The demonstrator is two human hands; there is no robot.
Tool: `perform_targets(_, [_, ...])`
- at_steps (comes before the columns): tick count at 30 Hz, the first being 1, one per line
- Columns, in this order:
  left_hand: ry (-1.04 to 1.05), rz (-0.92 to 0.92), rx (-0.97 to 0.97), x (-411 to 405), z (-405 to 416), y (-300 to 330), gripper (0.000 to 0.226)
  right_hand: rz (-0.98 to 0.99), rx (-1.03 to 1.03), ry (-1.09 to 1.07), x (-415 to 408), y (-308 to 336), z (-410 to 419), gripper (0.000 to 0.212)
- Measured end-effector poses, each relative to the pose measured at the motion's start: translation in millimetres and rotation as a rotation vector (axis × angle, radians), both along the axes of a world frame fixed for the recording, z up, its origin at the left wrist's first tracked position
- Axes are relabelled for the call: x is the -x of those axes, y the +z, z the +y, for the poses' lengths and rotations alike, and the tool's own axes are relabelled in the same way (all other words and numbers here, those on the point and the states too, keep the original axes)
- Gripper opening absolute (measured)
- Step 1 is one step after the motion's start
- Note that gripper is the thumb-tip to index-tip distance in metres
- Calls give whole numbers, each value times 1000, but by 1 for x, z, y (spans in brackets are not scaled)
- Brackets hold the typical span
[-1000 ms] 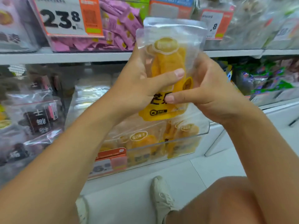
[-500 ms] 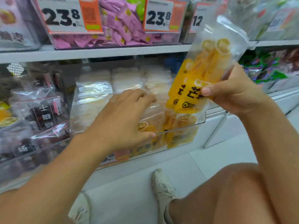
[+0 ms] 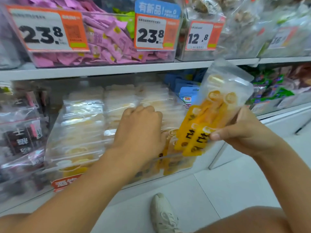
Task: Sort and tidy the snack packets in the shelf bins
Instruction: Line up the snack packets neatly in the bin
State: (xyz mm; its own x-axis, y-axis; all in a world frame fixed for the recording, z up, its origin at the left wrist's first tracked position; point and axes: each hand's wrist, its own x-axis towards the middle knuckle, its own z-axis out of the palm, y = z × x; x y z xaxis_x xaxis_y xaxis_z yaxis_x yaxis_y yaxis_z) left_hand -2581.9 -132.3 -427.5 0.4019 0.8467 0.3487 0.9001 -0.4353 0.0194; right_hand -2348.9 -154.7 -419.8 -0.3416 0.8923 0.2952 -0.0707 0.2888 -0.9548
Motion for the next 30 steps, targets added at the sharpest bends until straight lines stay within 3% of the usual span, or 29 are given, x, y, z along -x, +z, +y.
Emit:
perform_targets(4, [5,-102,94,9,5,1,28,-94,-51,-172,14,-10,14,62])
perform_targets(6, [9,-191,165,15,7,2,25,-97,-69,-219,19,-10,19,61])
perform_targets(9, [-14,-257,212,20,4,2,27,-132,-52,-181,19,-6,21,55])
perform_targets(15, [-106,-167,142,19,1,1,25,-380,-18,-120,25,2,9,25])
perform_targets(18, [-109,-210,146,18,3,1,28,-458,29,-64,32,6,2,52])
perform_targets(21, [-189,-335,158,18,6,1,28,-448,22,-64,30,0,5,41])
perform_targets(23, [-288,-440,243,21,2,5,40,-456,30,-72,29,-3,7,44])
perform_targets(25, [-377,-567,370,23,-7,10,65,-453,35,-89,27,-5,7,41])
perform_targets(27, [-394,-629,346,19,-13,12,84,-490,50,-104,30,-3,6,38])
perform_targets(30, [-381,-564,223,9,-9,10,71,-510,29,-149,31,0,5,53])
